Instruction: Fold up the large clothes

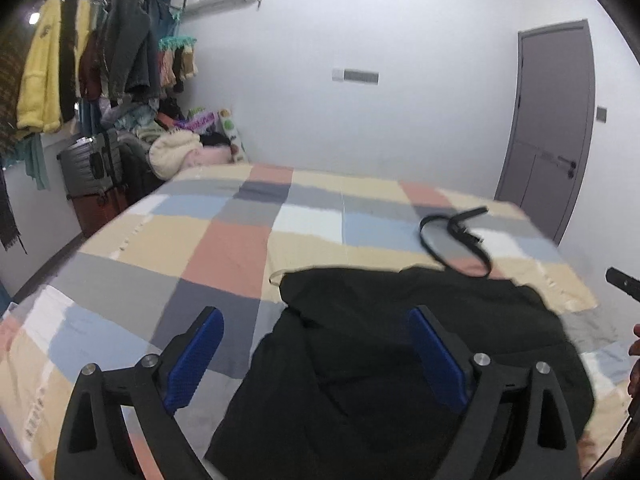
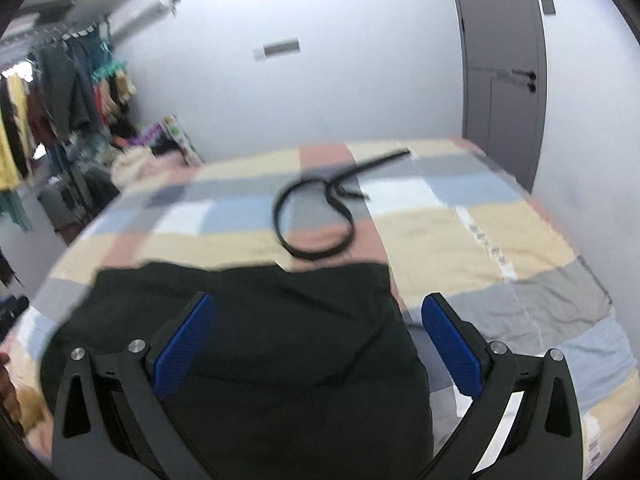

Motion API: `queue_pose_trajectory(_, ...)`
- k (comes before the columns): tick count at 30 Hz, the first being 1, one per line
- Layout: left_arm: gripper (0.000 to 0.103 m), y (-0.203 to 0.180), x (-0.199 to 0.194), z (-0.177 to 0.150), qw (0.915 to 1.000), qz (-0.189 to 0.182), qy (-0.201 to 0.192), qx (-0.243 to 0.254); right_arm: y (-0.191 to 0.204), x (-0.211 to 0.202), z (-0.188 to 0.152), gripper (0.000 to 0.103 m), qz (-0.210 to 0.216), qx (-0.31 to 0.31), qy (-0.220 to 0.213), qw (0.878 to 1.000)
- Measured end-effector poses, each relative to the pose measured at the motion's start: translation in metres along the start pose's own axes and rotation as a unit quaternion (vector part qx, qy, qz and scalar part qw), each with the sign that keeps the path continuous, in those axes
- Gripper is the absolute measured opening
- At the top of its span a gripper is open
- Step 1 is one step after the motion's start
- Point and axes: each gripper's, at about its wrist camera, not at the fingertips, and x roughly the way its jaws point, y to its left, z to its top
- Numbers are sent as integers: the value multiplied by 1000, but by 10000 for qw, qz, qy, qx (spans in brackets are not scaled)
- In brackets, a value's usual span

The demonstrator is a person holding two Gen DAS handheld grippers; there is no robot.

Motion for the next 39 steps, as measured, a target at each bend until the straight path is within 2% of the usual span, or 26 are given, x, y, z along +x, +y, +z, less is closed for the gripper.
queue_pose_trajectory(5, 94, -8, -87, 30, 9987, -39, -479, -169, 30, -83, 32, 103, 232, -201, -559, 9980)
queue_pose_trajectory(10, 97, -19, -174, 50, 9958, -21, -900, -185, 47, -163, 45, 103, 481, -202, -1104, 9925)
queue_pose_trajectory(15, 98, -29, -237, 51, 9924, 161, -1213, -135, 57, -227, 42, 103, 714, -148, -1522, 9857)
queue_pose_trajectory(19, 100, -39, -280, 43, 9884, 208, -1505, -51, 70, -256, 28, 103, 713, -396, -1656, 9828)
queue_pose_trajectory(25, 101, -52, -308, 23, 9885, -61, -1508, 106, 88, -281, -4, 103, 798, -561, -1740, 9799)
queue_pose_trajectory(29, 101, -53, -312, 5, 9889, -210, -1471, 93, 99, -289, -28, 103, 989, -714, -1594, 9797)
queue_pose_trajectory(39, 101, -48, -296, -53, 9964, -198, -795, 235, 96, -284, -89, 103, 952, -764, -1005, 9874)
